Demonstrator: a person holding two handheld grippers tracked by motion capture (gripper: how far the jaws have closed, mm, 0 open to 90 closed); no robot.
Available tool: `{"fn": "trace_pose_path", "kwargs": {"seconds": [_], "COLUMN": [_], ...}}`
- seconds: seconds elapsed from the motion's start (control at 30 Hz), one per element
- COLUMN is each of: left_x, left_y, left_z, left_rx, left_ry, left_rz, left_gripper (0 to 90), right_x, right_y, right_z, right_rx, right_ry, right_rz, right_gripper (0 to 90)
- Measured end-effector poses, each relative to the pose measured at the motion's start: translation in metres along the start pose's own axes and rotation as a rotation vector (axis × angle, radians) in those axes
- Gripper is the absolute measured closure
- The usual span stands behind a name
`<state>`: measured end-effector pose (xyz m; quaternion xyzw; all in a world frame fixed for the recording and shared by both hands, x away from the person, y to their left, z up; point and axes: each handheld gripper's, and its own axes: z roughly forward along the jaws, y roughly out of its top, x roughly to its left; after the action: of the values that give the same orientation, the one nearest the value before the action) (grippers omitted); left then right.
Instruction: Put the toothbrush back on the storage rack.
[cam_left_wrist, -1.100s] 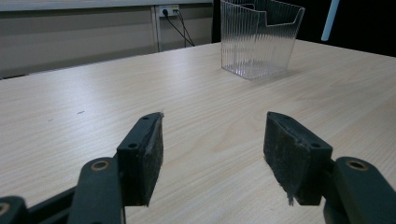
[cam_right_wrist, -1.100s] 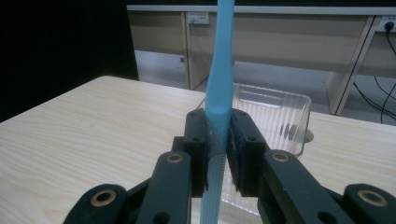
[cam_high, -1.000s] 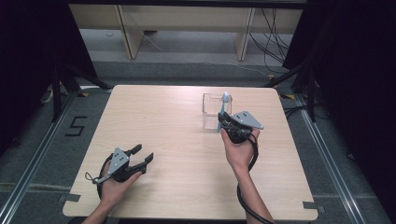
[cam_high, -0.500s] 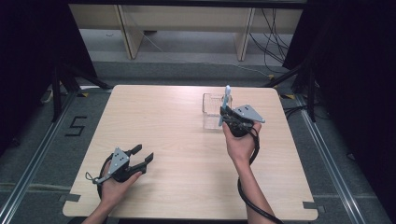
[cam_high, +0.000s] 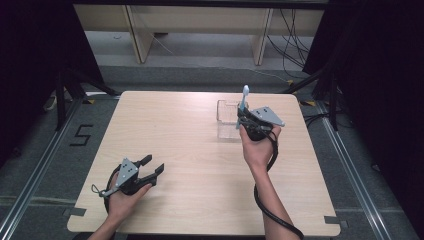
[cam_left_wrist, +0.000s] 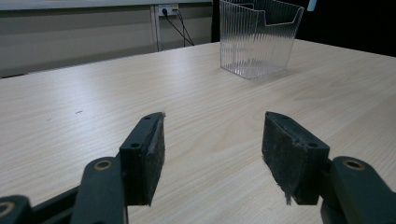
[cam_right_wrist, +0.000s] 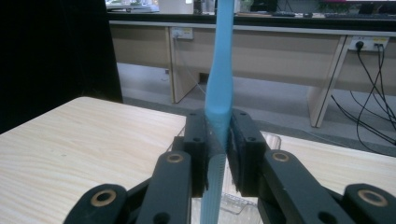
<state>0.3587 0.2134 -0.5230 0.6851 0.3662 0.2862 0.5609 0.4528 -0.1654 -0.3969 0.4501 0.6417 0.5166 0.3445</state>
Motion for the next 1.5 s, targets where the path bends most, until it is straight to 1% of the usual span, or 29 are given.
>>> {"fn": "trace_pose_path", "kwargs": {"seconds": [0.03,0.07,0.1,0.13,0.2,0.23,0.27,0.4,0.47,0.5,0.53,0.57,0.63,0.73,0.77,0.8,0.83,0.87,0.9,0.93,1.0,1.13,1.17,1.2,1.23,1.27,1.3,1.47,1.5], "left_x": [0.000,0.000,0.000,0.000,0.000,0.000,0.000,0.000,0.000,0.000,0.000,0.000,0.000,0.000,0.000,0.000,0.000,0.000,0.000,0.000,0.000,0.000,0.000,0.000,0.000,0.000,0.000,0.000,0.000], "left_y": [0.000,0.000,-0.001,-0.001,-0.001,0.000,0.000,0.000,0.000,-0.001,0.000,0.000,0.000,0.000,0.000,-0.001,-0.001,-0.001,-0.001,0.000,0.000,0.000,0.000,0.000,0.000,0.000,0.000,0.000,0.000], "left_z": [0.000,0.000,0.001,0.001,0.001,0.001,0.000,0.000,0.001,0.001,0.000,0.000,0.000,0.000,0.000,0.001,0.001,0.001,0.001,0.000,0.000,0.000,0.000,0.000,0.000,0.000,0.000,0.000,0.000], "left_rx": [0.001,0.000,-0.014,-0.017,-0.014,-0.007,0.002,0.001,-0.010,-0.016,-0.004,0.001,0.001,0.000,0.000,-0.016,-0.016,-0.014,-0.014,0.003,0.002,0.001,0.001,0.001,0.001,0.001,0.001,0.002,0.002], "left_ry": [0.000,0.000,-0.005,-0.006,-0.005,-0.002,0.001,0.001,-0.003,-0.005,0.000,0.001,0.001,0.001,0.001,-0.006,-0.006,-0.005,-0.006,0.001,0.001,0.001,0.001,0.001,0.001,0.001,0.000,0.000,0.000], "left_rz": [0.000,-0.001,-0.005,-0.006,-0.007,-0.006,-0.003,-0.001,-0.004,-0.006,-0.004,-0.002,-0.001,-0.003,-0.003,-0.005,-0.005,-0.005,-0.005,-0.003,-0.001,-0.001,-0.001,0.000,0.000,0.001,0.000,-0.001,-0.001], "left_gripper": [38.9,38.9,38.9,38.9,38.9,38.9,38.9,39.0,38.9,38.9,39.0,39.0,39.0,39.0,39.1,39.0,39.1,39.0,39.0,39.1,39.1,39.1,39.1,39.1,39.1,39.1,39.1,39.1,39.1], "right_x": [-0.001,-0.002,-0.002,-0.004,-0.005,-0.007,-0.007,-0.013,-0.018,-0.018,-0.019,-0.022,-0.023,-0.027,-0.028,-0.028,-0.030,-0.029,-0.030,-0.030,-0.030,-0.032,-0.031,-0.033,-0.033,-0.034,-0.034,-0.033,-0.034], "right_y": [0.000,0.001,0.002,0.003,0.005,0.006,0.006,0.008,0.009,0.010,0.011,0.011,0.011,0.010,0.009,0.007,0.006,0.005,0.005,0.005,0.004,0.003,0.003,0.002,0.002,0.001,0.001,-0.003,-0.004], "right_z": [0.002,0.002,0.002,0.003,0.004,0.005,0.007,0.011,0.012,0.014,0.014,0.015,0.016,0.020,0.021,0.022,0.023,0.024,0.024,0.025,0.025,0.027,0.027,0.029,0.029,0.030,0.030,0.032,0.032], "right_rx": [-0.004,-0.004,-0.004,-0.009,-0.014,-0.014,-0.022,-0.025,-0.026,-0.027,-0.021,-0.028,-0.022,-0.015,-0.011,-0.009,-0.008,-0.004,-0.008,-0.006,-0.003,0.003,0.004,-0.005,0.003,0.001,0.009,0.019,0.021], "right_ry": [0.004,-0.002,-0.006,-0.006,-0.013,-0.011,-0.016,-0.022,-0.036,-0.032,-0.038,-0.043,-0.052,-0.044,-0.055,-0.052,-0.056,-0.057,-0.057,-0.055,-0.060,-0.064,-0.066,-0.060,-0.072,-0.063,-0.071,-0.079,-0.070], "right_rz": [0.010,0.002,0.023,0.007,0.027,0.014,0.019,0.031,0.012,0.035,0.040,0.018,0.032,0.033,0.031,0.031,0.026,0.046,0.027,0.039,0.053,0.047,0.059,0.040,0.044,0.036,0.035,0.047,0.047], "right_gripper": [78.8,78.8,78.8,78.8,78.8,78.8,78.8,78.8,78.7,78.8,78.7,78.7,78.7,78.7,78.7,78.7,78.7,78.7,78.7,78.7,78.7,78.7,78.7,78.7,78.6,78.6,78.6,78.6,78.6]}}
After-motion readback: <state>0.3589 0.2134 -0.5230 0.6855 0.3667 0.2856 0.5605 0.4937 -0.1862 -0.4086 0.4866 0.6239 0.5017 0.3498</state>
